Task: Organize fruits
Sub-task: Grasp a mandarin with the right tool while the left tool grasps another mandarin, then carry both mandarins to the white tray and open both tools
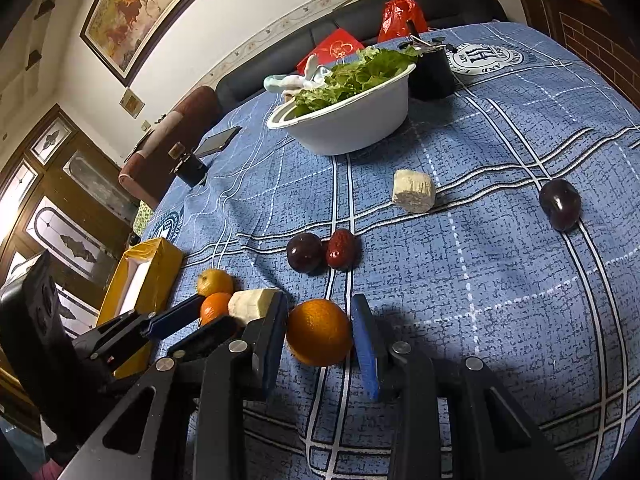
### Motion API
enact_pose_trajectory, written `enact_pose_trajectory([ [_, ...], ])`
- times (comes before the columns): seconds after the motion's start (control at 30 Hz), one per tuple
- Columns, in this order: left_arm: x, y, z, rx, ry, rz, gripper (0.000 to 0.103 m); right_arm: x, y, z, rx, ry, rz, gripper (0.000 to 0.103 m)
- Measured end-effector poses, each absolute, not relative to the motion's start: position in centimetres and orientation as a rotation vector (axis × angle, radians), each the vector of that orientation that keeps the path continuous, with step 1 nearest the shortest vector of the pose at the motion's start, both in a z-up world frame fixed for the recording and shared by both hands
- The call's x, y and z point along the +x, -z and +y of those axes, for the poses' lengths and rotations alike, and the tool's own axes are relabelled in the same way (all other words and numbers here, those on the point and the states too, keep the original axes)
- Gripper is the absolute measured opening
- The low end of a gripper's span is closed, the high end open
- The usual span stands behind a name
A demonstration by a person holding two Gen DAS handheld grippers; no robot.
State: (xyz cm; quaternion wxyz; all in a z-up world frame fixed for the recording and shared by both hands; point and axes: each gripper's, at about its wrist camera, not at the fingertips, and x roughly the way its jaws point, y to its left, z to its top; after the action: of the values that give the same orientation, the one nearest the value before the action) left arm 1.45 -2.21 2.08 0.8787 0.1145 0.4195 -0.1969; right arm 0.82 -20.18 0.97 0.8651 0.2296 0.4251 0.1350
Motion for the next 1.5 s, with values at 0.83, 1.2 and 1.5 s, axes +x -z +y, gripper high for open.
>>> enact_pose_trajectory([
  [0.83, -6.0, -7.7, 23.8, -0.281, 0.102, 0.776, 0.033, -1.5, -3.9, -12.5, 0.496, -0.451, 0.861, 0.036],
  [1.2, -2.4, -4.4, 29.5, -0.316, 0.031, 0.902, 0.033, -0.3, -5.9, 5.7, 0.254, -0.689, 0.958, 0.036],
  [1.5, -2.2, -3.0, 31.0, -0.344, 0.037, 0.925, 0.034, 1.1, -2.8, 12.8, 0.108, -0.647, 1.017, 0.037],
])
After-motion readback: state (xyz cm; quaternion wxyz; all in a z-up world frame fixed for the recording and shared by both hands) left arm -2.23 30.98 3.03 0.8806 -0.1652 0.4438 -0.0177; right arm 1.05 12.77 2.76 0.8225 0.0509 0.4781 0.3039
